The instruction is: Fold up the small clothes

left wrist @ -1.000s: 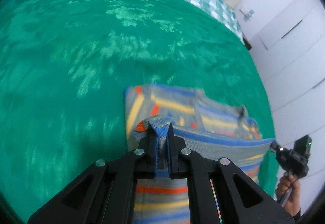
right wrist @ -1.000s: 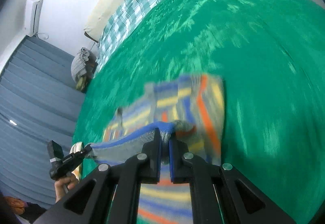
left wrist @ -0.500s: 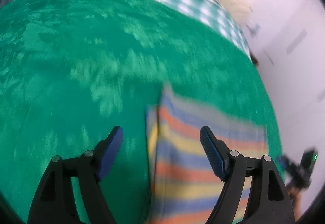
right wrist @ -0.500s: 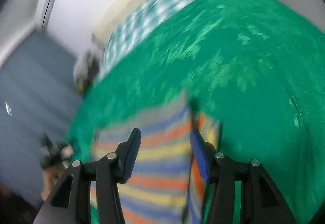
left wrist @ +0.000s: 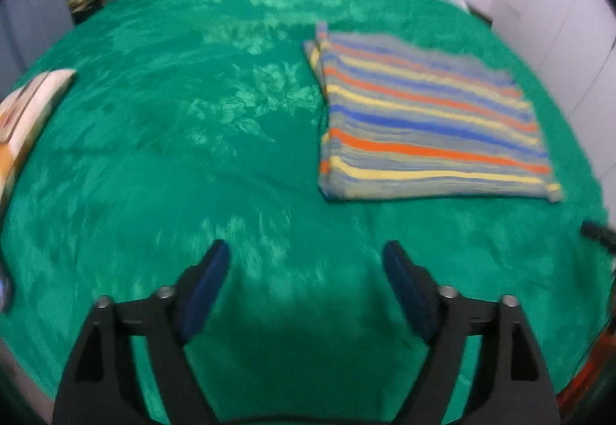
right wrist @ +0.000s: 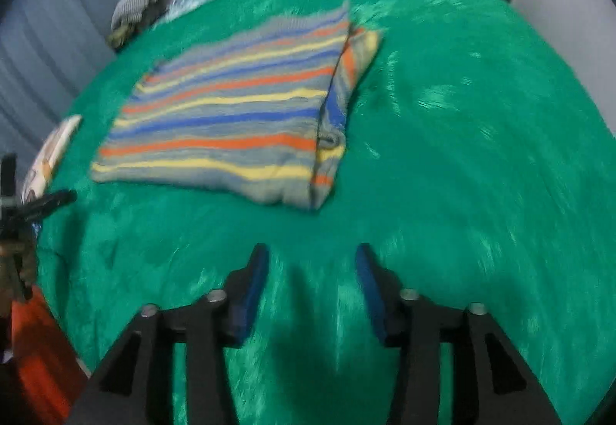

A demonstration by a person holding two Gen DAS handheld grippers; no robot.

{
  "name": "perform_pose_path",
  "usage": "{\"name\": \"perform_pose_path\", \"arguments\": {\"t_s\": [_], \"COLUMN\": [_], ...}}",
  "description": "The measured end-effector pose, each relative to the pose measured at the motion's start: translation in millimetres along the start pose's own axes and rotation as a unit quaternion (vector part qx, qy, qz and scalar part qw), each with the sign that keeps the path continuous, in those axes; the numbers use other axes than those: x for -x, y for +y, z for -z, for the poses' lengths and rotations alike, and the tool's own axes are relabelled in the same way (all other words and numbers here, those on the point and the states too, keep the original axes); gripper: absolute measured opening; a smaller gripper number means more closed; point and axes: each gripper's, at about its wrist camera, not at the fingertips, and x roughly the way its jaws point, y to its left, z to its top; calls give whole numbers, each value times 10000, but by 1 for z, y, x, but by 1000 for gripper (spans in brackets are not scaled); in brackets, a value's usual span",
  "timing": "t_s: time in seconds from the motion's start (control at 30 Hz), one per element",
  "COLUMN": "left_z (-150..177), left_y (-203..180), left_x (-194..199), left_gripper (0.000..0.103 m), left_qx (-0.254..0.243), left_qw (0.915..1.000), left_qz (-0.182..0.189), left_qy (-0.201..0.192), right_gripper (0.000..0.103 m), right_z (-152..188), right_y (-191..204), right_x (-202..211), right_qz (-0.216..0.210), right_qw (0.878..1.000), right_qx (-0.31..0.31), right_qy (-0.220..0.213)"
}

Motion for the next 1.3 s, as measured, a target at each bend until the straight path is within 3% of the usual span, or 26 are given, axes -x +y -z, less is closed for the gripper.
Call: {"name": "perform_pose_path", "arguments": {"t_s": [0.07, 0.27, 0.33, 0.4, 0.43, 0.53, 0.77, 1.13, 1.3], "left_z": [14, 60, 76, 89, 94, 104, 111, 116, 117], "left_y": [-9, -45, -54, -59, -60, -56, -43, -47, -47], "left_x": [15, 27, 30, 29, 30, 29, 25, 9, 8], "left_gripper": [91, 92, 93, 94, 94, 94, 94, 96, 97], "left_qx": [129, 299, 222, 94, 31, -103, 110, 15, 22], "left_qw": [9997, 9990, 9992, 9995, 9994, 9989, 9984, 9978, 9978], "left_qz": [76, 197, 167, 125, 105, -89, -278, -506, -505], "left_qy": [-188, -250, -300, -286, -330, -452, -476, -436, -427], "right_gripper": [66, 66, 74, 97, 98, 98, 98, 98, 98], "right_z": [26, 79, 90, 92, 94, 103, 115, 114, 114], "right_y": [3, 34, 55, 79, 92, 116, 109, 86, 78], "right_x": [17, 39, 45, 45, 51, 60, 76, 83, 84], "right_qz": [169, 282, 405, 679, 861, 1238, 1778, 2527, 2670], "right_qw": [9995, 9966, 9957, 9941, 9917, 9843, 9727, 9570, 9535], "right_qx": [-72, -421, -435, -320, -175, 255, 156, 108, 12], "right_qy": [-259, -651, -708, -789, -938, -1233, -1486, -1418, -1399]}}
